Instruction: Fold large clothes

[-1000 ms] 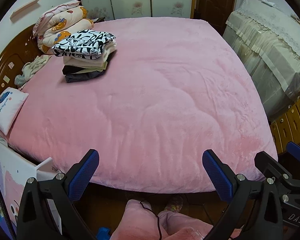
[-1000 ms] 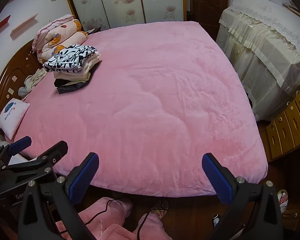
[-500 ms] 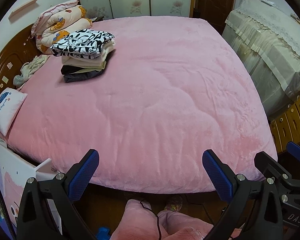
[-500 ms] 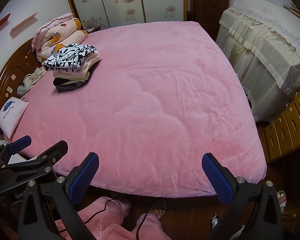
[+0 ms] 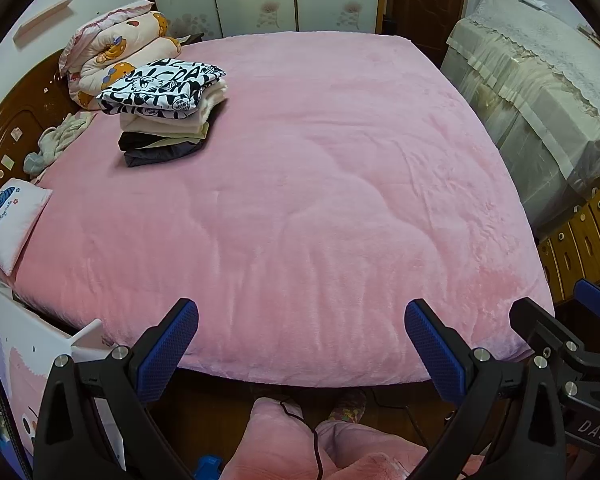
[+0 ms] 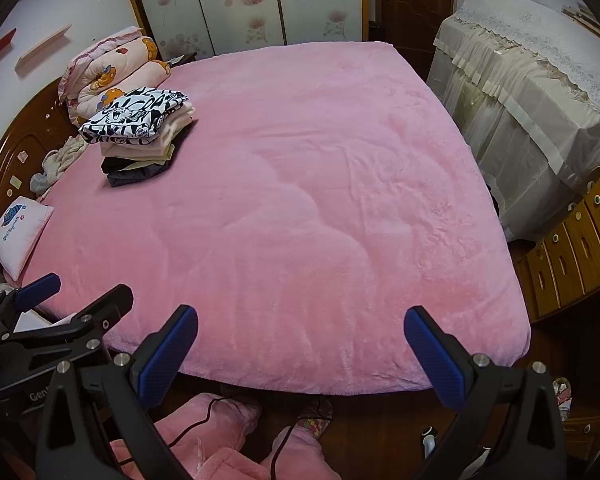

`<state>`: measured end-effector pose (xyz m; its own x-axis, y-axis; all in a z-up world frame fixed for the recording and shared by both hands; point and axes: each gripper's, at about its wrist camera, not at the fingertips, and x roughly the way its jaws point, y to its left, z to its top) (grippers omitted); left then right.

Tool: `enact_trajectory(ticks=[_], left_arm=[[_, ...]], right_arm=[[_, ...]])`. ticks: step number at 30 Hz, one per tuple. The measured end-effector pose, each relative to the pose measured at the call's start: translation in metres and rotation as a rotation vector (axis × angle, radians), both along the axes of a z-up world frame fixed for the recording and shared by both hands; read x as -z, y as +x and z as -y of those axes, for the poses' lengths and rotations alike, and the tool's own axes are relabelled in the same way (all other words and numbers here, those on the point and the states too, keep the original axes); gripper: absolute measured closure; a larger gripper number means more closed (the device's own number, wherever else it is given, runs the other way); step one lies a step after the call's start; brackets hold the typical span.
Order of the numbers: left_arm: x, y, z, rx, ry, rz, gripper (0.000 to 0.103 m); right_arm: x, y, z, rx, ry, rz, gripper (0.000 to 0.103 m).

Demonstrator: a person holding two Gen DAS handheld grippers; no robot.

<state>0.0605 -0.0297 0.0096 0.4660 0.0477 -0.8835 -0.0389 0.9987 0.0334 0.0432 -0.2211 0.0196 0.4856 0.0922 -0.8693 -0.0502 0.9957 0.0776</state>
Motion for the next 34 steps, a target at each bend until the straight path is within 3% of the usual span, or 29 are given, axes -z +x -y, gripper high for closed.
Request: enact_trajectory(ticks=[34], left_arm=[[-0.0061,0.0003,0.0026,0.014,0.019,0.034,0.001]], right_arm=[[-0.0041,0.0025,0.0027,0.026,0.002,0.013,0.0]])
